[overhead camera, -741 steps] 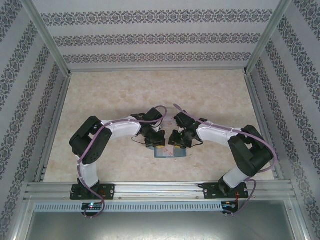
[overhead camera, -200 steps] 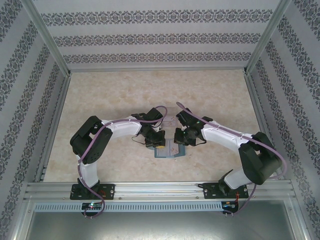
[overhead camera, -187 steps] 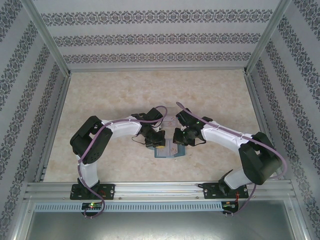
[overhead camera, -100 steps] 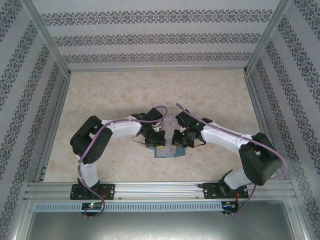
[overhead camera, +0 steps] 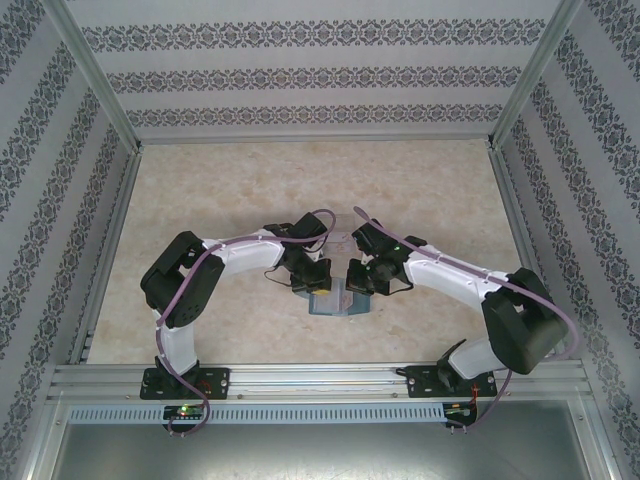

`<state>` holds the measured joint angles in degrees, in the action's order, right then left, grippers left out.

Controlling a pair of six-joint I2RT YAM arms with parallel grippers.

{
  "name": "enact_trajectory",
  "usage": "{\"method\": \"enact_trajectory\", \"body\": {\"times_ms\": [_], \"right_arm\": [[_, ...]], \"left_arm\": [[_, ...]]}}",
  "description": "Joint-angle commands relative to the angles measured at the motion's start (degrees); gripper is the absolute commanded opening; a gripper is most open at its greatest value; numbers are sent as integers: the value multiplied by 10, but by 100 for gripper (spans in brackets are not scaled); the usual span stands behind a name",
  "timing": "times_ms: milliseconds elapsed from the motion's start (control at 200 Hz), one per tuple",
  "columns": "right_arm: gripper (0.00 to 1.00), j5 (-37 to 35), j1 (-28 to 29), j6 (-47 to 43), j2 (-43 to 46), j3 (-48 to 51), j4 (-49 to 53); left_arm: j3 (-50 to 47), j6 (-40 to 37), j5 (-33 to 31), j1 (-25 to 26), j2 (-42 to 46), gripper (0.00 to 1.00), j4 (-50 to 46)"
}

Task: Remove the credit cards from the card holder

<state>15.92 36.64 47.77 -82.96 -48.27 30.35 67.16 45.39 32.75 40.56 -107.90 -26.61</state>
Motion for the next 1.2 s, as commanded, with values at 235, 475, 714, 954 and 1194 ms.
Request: {"method": "enact_trajectory", "body": {"times_ms": [235,475,714,954,1194], "right_arm": [[3,-25,-7,-54,23,-39,48],[0,-23,-14,-208,17,-79,75],[0,2,-27,-415,-27,-143,151],[0,-20,-25,-647,-80,-207,198],[0,-19,-26,-824,-149,-301,298]], "left_arm": [[16,-7,-20,2,46,1,-29],[-29,2,-30,-25,87,3,-6],[-72,1,-25,-48,101,3,11],[-97,2,-21,-55,103,4,27],[-121,6,-14,-61,112,4,42]]}}
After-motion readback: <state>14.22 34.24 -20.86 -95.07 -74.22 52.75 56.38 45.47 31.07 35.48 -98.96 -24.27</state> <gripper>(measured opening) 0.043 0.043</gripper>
